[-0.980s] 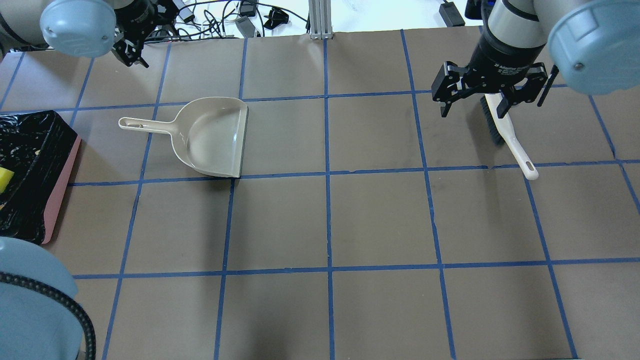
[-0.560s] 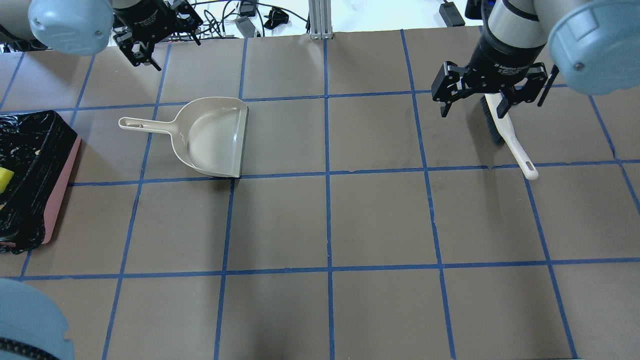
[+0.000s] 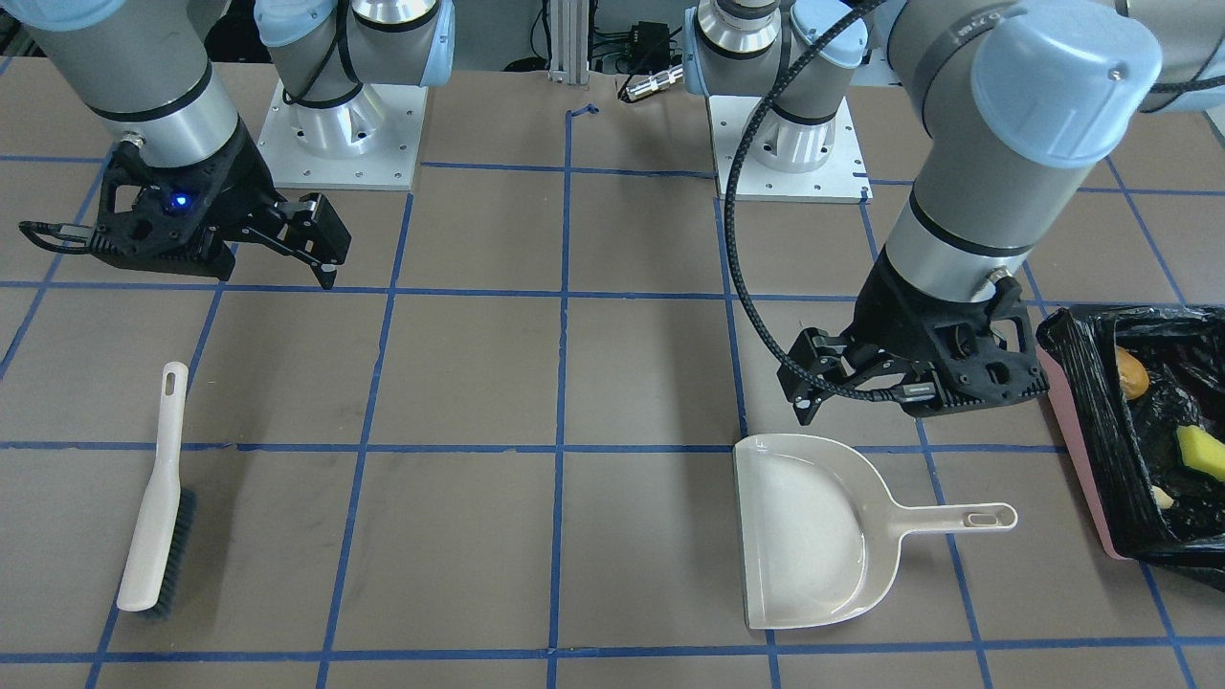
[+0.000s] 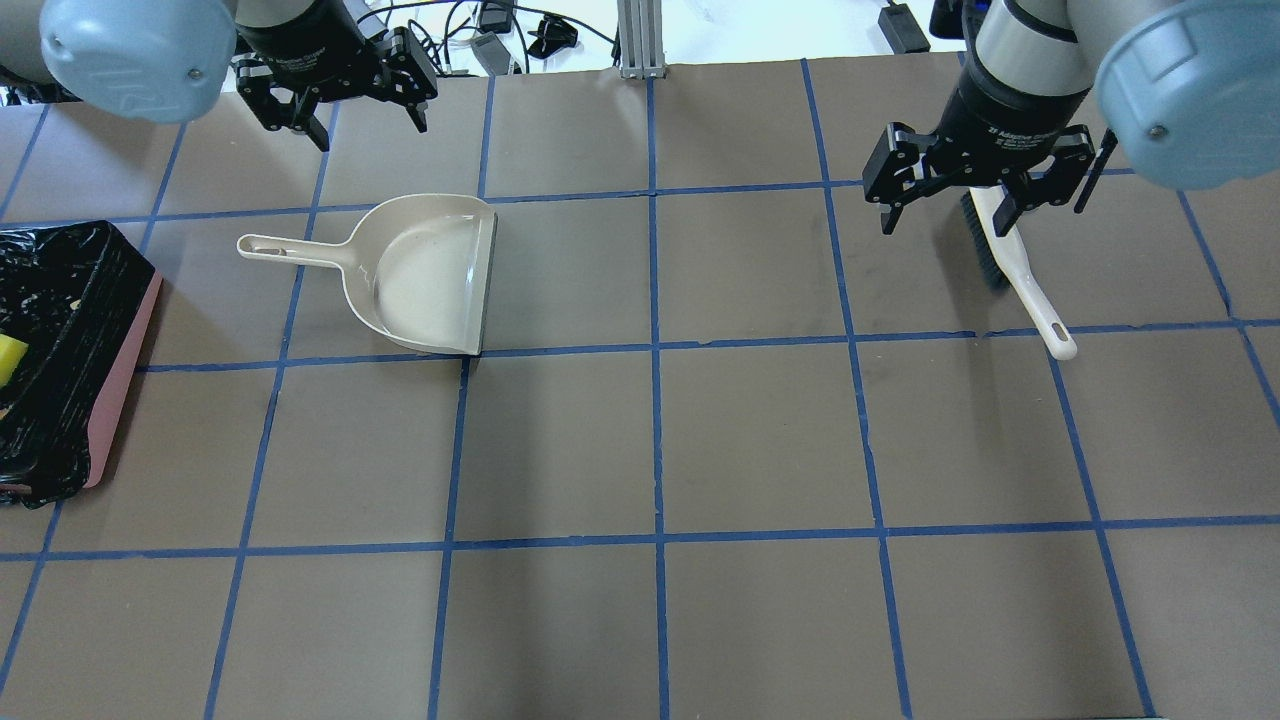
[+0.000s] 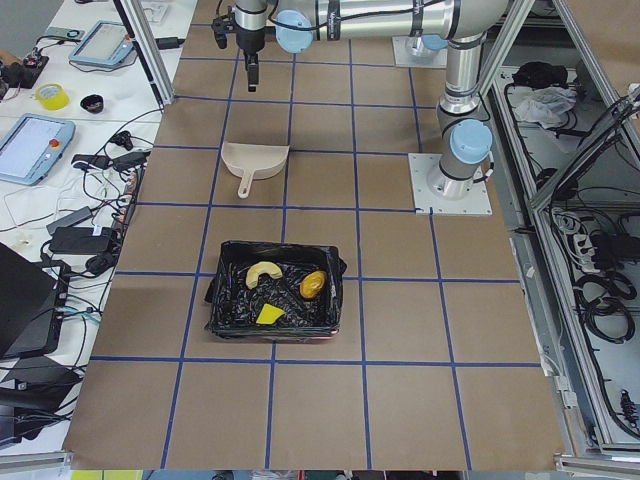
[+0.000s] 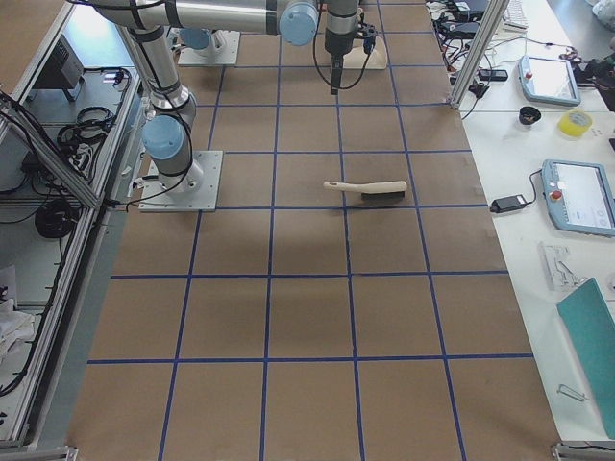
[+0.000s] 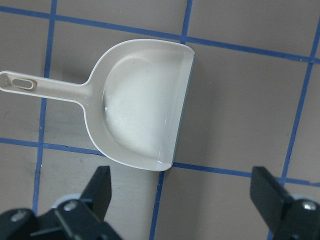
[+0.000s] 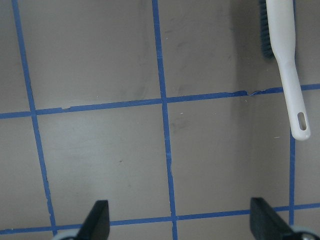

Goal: Sweep and dump trash into bin

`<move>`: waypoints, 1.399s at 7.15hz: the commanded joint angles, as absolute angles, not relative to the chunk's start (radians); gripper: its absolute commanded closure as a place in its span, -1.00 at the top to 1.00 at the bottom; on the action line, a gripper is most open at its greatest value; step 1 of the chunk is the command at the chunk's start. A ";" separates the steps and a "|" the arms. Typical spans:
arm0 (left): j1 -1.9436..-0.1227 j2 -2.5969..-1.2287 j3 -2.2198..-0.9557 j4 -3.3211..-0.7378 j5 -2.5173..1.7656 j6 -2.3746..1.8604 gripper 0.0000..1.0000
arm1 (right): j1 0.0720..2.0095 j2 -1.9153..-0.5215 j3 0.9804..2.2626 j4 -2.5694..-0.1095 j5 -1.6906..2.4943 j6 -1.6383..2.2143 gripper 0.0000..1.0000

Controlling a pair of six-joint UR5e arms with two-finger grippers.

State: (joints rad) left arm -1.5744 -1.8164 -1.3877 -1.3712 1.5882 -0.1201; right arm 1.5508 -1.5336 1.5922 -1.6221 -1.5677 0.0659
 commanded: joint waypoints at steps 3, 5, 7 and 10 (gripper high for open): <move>-1.609 -1.740 -1.449 -1.485 1.620 0.115 1.00 | 1.551 -1.534 1.592 -1.621 -1.568 0.066 1.00; -1.602 -1.747 -1.470 -1.467 1.618 0.121 1.00 | 1.551 -1.534 1.592 -1.621 -1.568 0.066 1.00; -1.600 -1.740 -1.473 -1.448 1.614 0.149 1.00 | 1.551 -1.534 1.592 -1.621 -1.568 0.066 1.00; -1.595 -1.749 -1.473 -1.430 1.618 0.158 1.00 | 1.551 -1.534 1.592 -1.623 -1.568 0.066 1.00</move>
State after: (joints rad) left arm -1.5978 -1.7407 -1.4720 -1.4386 1.6173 0.1596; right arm 1.5508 -1.5336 1.5923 -1.6217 -1.5677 0.0660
